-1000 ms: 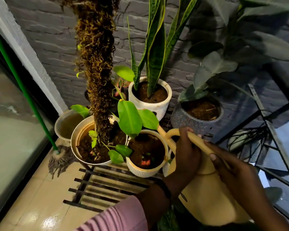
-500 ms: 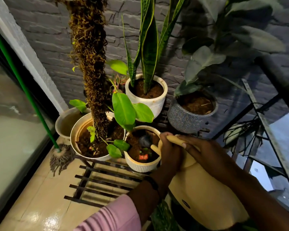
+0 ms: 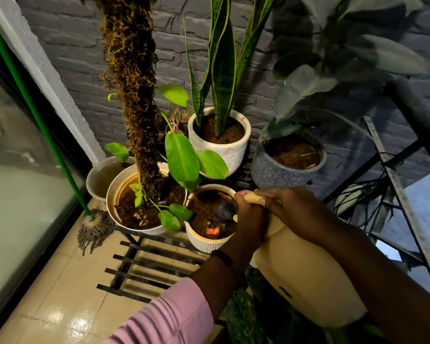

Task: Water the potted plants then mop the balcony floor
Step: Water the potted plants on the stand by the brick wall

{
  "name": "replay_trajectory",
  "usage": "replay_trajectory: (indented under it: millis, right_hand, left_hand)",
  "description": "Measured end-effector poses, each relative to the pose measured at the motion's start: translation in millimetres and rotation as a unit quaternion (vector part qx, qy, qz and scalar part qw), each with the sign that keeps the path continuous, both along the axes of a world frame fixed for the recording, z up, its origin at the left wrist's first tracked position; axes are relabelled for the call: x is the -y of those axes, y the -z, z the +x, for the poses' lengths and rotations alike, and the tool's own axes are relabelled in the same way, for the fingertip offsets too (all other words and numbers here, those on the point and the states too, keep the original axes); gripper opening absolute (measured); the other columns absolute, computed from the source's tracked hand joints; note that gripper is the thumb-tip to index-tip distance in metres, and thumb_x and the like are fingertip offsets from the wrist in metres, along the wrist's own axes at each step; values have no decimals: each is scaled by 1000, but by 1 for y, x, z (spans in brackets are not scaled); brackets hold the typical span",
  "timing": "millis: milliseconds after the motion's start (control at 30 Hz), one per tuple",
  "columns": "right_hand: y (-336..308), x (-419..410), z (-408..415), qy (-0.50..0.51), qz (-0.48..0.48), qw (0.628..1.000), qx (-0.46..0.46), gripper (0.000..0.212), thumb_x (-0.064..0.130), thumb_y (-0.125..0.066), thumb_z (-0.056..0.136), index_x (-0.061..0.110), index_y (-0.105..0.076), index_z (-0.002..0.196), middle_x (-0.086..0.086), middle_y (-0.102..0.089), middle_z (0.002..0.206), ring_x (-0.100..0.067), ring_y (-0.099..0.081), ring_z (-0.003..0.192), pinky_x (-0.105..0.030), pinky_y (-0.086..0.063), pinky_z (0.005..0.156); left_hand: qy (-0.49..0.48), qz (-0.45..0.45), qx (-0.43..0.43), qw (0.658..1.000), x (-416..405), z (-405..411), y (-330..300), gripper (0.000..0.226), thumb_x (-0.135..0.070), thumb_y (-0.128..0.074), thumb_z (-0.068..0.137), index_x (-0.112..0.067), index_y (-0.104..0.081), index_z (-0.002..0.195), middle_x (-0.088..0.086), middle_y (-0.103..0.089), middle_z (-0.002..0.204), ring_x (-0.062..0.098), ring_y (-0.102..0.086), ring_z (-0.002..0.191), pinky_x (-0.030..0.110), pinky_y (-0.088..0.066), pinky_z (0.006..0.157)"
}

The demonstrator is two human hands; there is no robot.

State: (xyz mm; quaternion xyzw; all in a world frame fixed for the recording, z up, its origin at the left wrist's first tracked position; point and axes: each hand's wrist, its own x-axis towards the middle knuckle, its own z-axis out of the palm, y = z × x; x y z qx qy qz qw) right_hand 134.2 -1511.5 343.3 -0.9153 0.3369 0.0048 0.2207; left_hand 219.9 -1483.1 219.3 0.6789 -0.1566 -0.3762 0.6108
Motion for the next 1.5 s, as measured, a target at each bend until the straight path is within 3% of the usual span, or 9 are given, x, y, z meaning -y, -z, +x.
replay_trajectory:
  millis: [233,367,600,800,967,1100,1233,1367,1500]
  right_hand:
    - [3,-2,20,-25,-20,999,-40,36,37,-50,95,38,-53,132,-2,-66,124,-21,-61,112,-39,-49,95]
    - [0,-2,32,-52,-34,996,-60,38,38,-51,95,39,-51,133,-4,-66,124,-24,-62,110,-38,-50,92]
    - [-5,3,48,-78,-52,994,-51,38,38,-51,94,40,-51,132,-5,-65,124,-25,-61,111,-38,-49,91]
    - [-5,5,54,-96,-57,992,-53,39,40,-51,94,39,-51,133,-2,-64,126,-23,-59,115,-40,-47,96]
    - [-4,7,52,-99,-57,992,-49,38,41,-51,94,40,-52,132,-1,-65,125,-21,-60,113,-39,-48,93]
    - [-4,9,50,-96,-56,993,-31,38,41,-50,94,40,-50,133,-1,-66,123,-21,-61,109,-37,-49,89]
    - [-3,13,50,-94,-45,994,-22,39,42,-48,95,39,-50,134,0,-65,125,-21,-60,112,-41,-48,93]
    - [-1,15,46,-111,-31,993,-4,39,41,-48,95,39,-50,134,4,-64,127,-17,-59,115,-42,-47,96]
    - [4,18,35,-134,12,990,47,38,42,-47,95,44,-49,133,23,-56,132,1,-54,119,-30,-44,103]
  left_hand:
    - [-16,-67,-218,974,-6,4,8,17,-18,-34,109,-24,-43,96,2,-52,82,11,-56,77,31,-46,71]
    - [-32,-71,-227,971,-5,14,6,29,-32,-25,110,-26,-41,86,-7,-55,65,3,-59,61,25,-45,64]
    - [-87,-94,-264,956,-2,27,-6,12,-27,-33,107,-21,-42,102,3,-51,89,17,-55,82,36,-47,76]
    - [-133,-13,-60,989,-2,36,-11,38,-44,-19,105,-20,-41,85,6,-42,80,18,-47,80,32,-36,74]
    - [-130,26,-86,987,-1,35,-15,36,-44,-20,105,-17,-42,97,8,-43,86,22,-47,90,34,-36,82]
    - [-105,-92,-230,963,6,34,-12,7,-26,-40,103,-22,-40,109,6,-53,98,24,-56,96,42,-45,95]
    - [-168,-26,-17,985,1,41,-19,55,-53,-56,66,-21,-32,103,3,-41,81,18,-44,83,37,-33,84]
    - [-166,-19,-36,985,-4,39,-19,25,-42,-33,101,-21,-41,88,2,-43,77,17,-47,76,32,-37,75]
    - [-124,28,66,990,-15,36,-22,11,-15,-48,101,-25,-43,100,3,-57,92,15,-57,80,26,-51,77]
